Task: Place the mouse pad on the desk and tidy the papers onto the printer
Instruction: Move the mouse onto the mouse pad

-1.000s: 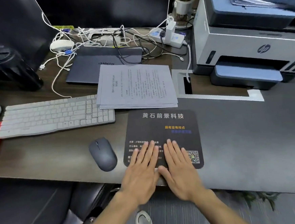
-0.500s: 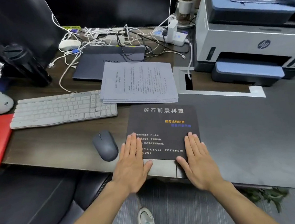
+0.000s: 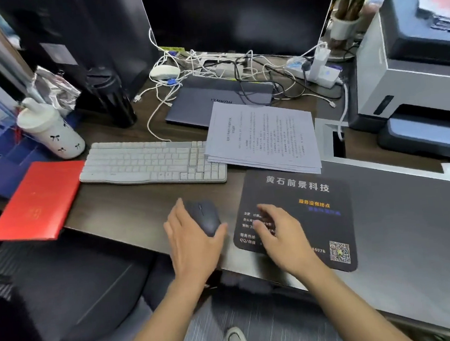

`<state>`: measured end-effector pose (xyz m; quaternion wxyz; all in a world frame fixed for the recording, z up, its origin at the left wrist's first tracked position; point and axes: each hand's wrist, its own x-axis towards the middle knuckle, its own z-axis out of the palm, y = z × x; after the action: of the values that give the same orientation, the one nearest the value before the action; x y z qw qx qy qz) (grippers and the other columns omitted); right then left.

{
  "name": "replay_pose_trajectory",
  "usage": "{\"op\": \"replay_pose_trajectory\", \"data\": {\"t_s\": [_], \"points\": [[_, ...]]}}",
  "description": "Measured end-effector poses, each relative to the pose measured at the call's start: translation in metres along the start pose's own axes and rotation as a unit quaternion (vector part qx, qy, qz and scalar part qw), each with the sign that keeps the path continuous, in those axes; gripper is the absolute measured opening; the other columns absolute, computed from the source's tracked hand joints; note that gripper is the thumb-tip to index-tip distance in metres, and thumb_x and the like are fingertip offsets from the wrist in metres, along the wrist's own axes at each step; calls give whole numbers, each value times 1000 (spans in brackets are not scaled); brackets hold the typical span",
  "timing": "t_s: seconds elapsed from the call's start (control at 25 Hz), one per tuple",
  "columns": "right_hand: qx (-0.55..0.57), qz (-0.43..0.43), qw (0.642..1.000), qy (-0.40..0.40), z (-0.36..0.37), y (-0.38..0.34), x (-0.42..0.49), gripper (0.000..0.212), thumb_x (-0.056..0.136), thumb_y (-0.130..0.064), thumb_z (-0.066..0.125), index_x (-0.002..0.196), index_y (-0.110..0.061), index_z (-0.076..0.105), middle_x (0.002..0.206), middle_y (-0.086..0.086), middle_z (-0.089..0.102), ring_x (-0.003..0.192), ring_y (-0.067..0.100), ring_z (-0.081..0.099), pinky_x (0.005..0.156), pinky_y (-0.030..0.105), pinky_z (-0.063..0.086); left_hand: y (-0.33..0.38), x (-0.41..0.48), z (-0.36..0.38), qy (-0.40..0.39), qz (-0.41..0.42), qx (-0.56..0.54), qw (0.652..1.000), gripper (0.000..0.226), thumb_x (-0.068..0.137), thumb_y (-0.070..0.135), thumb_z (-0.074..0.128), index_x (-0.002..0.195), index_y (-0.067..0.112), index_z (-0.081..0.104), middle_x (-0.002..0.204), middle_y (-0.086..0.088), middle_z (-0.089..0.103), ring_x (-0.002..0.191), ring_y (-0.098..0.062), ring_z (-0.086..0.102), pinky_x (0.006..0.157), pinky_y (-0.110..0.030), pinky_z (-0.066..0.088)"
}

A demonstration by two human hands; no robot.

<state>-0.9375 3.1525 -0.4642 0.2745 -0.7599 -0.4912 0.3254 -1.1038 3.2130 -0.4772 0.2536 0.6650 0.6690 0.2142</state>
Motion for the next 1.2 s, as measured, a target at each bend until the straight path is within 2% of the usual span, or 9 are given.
{"op": "replay_pose_trajectory", "data": {"t_s": [0.12,0.24,0.32,0.44,0.56,0.68,0.84,1.04,1.2], "points": [[3,-1,999,-37,35,-26,25,45,94,-27,61,134,-9,58,118,11,64,111,25,59,98,31,42,-20,17,3,-61,-81,-62,993,110,72,51,77,153,6,19,150,-14,36,140,-31,35,116,-44,33],[3,4,998,-70,60,-40,39,15,91,-23,61,96,-9,64,94,9,68,92,30,63,85,39,50,-27,19,4,-85,-117,-77,987,94,81,48,71,151,6,26,143,-13,42,129,-31,50,108,-46,42],[-3,9,996,-83,71,-44,47,12,89,-21,60,89,-10,64,90,11,72,89,32,65,79,38,52,-28,20,4,-90,-108,-65,988,76,88,36,66,148,4,33,138,-12,46,123,-31,53,107,-43,42],[-6,15,996,-91,80,-43,52,15,86,-21,57,90,-9,65,88,15,72,90,35,65,77,36,51,-26,23,3,-99,-94,-83,987,50,91,23,62,138,11,48,125,-9,51,113,-30,57,104,-38,42],[14,20,996,-84,78,-42,52,26,84,-25,57,103,-10,68,96,10,71,99,31,65,87,42,54,-24,25,3,-113,-92,-95,985,53,91,22,62,141,12,47,127,-7,49,113,-28,56,105,-39,42],[33,28,998,-34,56,-32,47,30,89,-15,64,119,-12,66,101,5,60,100,27,64,93,41,52,-6,24,9,-126,-57,-109,984,57,91,23,62,144,14,43,130,-6,48,116,-27,57,105,-42,44],[69,78,993,57,6,6,36,41,88,-5,66,128,-15,63,113,9,66,90,14,67,76,11,52,47,14,38,-163,25,-131,978,57,91,18,58,146,19,41,130,-2,47,117,-24,55,104,-40,44],[95,126,978,139,-46,57,29,35,86,-4,70,120,-15,66,109,5,68,84,5,66,67,4,49,101,-3,89,-219,71,-110,967,60,94,21,55,150,13,33,138,-6,44,125,-26,49,109,-43,39],[95,138,974,155,-54,87,32,35,85,-10,70,119,-17,67,112,7,67,86,7,65,69,11,50,115,-7,112,-240,91,-89,962,58,95,19,54,149,10,33,141,-9,44,129,-27,46,112,-40,36]]}}
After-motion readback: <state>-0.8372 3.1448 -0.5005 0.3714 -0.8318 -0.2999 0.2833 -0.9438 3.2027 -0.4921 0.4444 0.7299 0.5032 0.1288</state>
